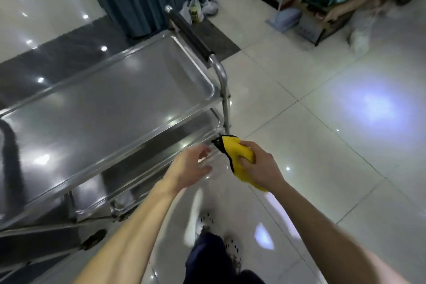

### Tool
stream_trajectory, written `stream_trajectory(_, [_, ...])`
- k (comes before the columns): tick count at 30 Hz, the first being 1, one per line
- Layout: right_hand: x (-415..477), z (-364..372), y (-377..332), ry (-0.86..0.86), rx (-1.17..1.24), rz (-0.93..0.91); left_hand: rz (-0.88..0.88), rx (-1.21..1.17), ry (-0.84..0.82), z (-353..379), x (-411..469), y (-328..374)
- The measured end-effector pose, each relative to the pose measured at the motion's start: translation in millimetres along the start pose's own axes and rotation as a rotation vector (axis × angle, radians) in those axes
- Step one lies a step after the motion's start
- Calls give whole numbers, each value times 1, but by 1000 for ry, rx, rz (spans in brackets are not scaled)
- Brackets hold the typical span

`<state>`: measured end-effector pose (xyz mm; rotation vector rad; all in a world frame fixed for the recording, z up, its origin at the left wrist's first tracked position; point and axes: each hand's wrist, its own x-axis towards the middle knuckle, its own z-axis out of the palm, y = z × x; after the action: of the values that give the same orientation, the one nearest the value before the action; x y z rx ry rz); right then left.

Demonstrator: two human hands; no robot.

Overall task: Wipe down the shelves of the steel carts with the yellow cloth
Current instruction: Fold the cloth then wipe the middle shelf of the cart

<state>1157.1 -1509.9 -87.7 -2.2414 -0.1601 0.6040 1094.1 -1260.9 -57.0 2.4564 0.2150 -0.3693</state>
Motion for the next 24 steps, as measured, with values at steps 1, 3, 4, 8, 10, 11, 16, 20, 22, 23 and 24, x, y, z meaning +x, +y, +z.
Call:
stream_trajectory(1, [8, -18, -3, 23, 25, 49, 88, 48, 15, -3, 13, 20])
stream_trajectory(3, [27, -53, -6, 67, 94, 146, 267, 138, 76, -5, 40, 53])
stream_trajectory(4, [37, -69, -7, 83, 114, 175, 343, 161, 114, -5, 54, 68])
stream_trajectory(8, [88, -126, -7, 99, 65, 195, 571, 190, 246, 3, 125, 119])
stream_trajectory(10, [119, -152, -7, 62, 25, 186, 625, 217, 276, 6, 169, 135])
stream_trajectory(11, [136, -166, -8, 40, 17, 184, 636, 230, 281, 5, 192, 141])
stream_trajectory(16, [211, -240, -26, -166, -8, 149, 493, 53, 240, -12, 299, 174])
stream_trajectory(20, [275, -292, -41, -290, -159, 41, 333, -66, 265, -50, 375, 191])
stream_trajectory(22, [308, -308, -49, -263, -164, 13, 295, -30, 278, -72, 406, 190])
stream_trajectory(23, [327, -314, -55, -248, -165, 6, 271, -13, 277, -83, 419, 188])
stream_trajectory(24, [346, -320, -62, -244, -174, 2, 237, 2, 274, -93, 432, 184])
